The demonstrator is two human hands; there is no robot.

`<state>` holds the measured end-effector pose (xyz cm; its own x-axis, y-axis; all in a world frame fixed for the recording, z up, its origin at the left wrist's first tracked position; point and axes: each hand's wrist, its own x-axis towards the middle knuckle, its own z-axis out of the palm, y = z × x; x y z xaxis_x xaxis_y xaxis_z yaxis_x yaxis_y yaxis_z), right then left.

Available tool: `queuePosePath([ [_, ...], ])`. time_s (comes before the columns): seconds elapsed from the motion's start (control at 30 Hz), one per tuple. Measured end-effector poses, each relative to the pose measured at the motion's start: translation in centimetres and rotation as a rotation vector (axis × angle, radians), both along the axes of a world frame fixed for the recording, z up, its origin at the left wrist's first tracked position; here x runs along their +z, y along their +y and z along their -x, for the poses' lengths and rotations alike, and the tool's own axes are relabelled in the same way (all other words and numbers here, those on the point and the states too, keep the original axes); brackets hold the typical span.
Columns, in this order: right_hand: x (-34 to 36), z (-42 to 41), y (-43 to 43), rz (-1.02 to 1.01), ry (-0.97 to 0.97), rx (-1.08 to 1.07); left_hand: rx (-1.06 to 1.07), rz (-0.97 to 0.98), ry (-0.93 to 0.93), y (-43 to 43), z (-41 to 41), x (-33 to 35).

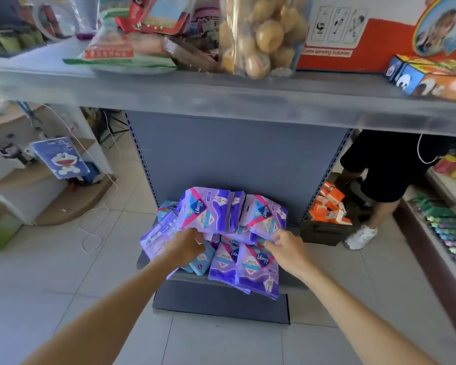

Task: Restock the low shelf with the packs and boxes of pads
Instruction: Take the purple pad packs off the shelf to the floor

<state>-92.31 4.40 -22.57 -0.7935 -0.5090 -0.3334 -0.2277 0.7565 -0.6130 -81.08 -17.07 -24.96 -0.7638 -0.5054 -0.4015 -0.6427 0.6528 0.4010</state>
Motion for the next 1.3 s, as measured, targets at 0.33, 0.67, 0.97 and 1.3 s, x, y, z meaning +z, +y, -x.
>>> queuePosePath([
  [0.33,-7.9,2.9,-6.3,-0.058,0.009,-0.068,0.678,-0.572,0.317,-0.5,3.8,-9.5],
  [0.67,-11.6,5.7,-14.2,-0.102,0.181,0.134,0.724,-0.286,0.392,-5.1,-2.1,-17.7],
  [0.97,-15.2,11.1,-24.9,-0.237,0.526,0.312,-0.151,0.511,0.029,-9.8,-6.4,-25.3],
  [1.3,-17.8,13.4,-25.2,-0.393,0.644,0.363,-0.31,0.684,-0.04,-13.2,-4.4,-27.7],
])
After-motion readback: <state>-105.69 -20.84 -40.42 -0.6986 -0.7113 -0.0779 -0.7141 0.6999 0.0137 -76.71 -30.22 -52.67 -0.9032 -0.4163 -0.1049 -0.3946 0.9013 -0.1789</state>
